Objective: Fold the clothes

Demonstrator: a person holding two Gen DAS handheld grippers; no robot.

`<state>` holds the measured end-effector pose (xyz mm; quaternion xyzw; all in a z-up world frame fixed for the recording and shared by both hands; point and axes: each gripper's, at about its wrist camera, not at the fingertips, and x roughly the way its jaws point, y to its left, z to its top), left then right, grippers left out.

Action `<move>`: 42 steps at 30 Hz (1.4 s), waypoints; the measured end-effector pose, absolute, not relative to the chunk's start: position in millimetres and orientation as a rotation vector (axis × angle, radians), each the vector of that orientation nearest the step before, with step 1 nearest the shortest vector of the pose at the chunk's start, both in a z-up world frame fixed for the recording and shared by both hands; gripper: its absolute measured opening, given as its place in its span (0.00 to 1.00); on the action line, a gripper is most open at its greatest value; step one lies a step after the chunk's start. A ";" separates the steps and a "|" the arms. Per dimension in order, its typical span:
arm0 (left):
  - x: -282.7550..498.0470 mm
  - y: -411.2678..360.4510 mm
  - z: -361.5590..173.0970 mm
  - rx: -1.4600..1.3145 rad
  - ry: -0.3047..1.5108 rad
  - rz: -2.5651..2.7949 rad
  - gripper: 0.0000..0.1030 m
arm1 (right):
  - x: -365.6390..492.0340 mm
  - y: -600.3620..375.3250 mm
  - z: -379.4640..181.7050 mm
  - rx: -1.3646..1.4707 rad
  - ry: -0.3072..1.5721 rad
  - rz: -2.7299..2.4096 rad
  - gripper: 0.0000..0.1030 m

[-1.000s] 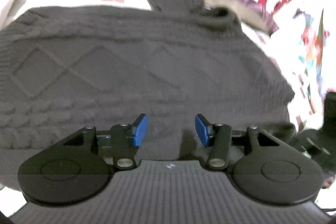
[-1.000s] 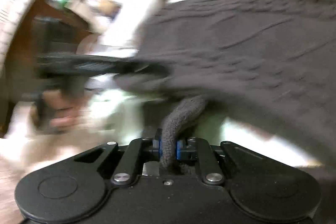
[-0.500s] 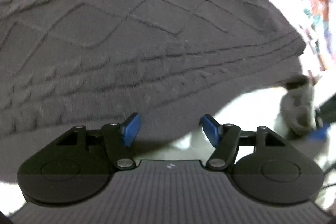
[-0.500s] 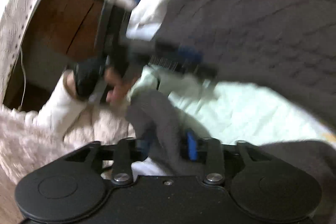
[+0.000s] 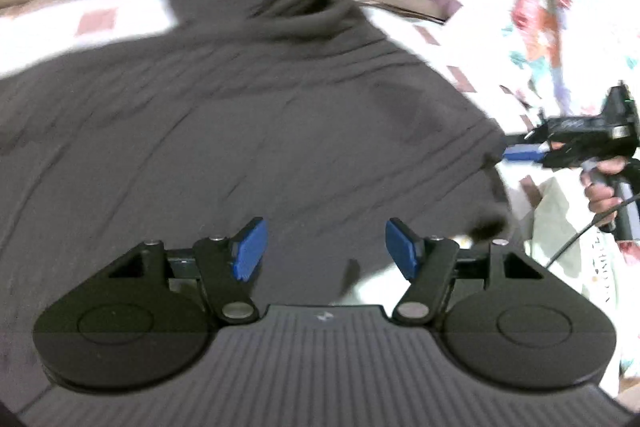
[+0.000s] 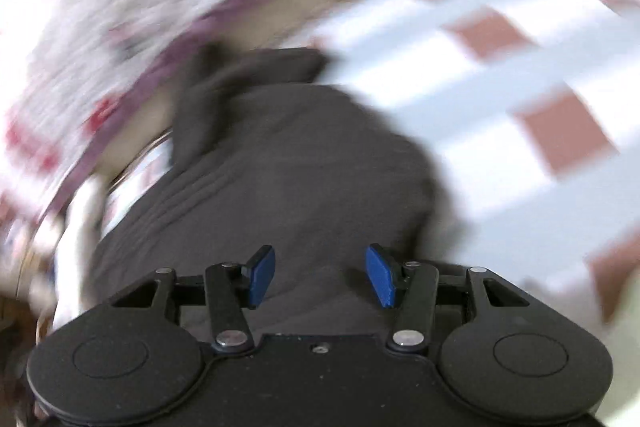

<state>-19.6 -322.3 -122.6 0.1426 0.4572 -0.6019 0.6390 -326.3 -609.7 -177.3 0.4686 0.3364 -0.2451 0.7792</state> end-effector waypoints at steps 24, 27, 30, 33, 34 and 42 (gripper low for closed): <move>-30.9 -453.2 -169.4 0.130 1.055 -1.584 0.34 | -218.3 -508.0 -175.1 0.505 0.670 -0.163 0.14; -34.0 -462.1 -180.9 0.166 1.082 -1.580 0.37 | -205.9 -495.5 -183.6 0.470 0.780 -0.104 0.14; -39.8 -464.5 -191.0 0.276 1.048 -1.502 0.35 | -206.1 -495.0 -179.9 0.475 0.832 -0.108 0.21; -33.5 -462.0 -194.3 0.255 1.071 -1.465 0.35 | -213.7 -501.9 -173.0 0.521 0.855 -0.137 0.33; -30.5 -461.3 -194.7 0.242 1.085 -1.452 0.36 | -222.1 -511.3 -167.8 0.562 0.831 -0.173 0.41; -19.6 -459.4 -202.6 0.178 1.137 -1.421 0.37 | -272.4 -582.3 -162.5 0.982 0.574 -0.480 0.56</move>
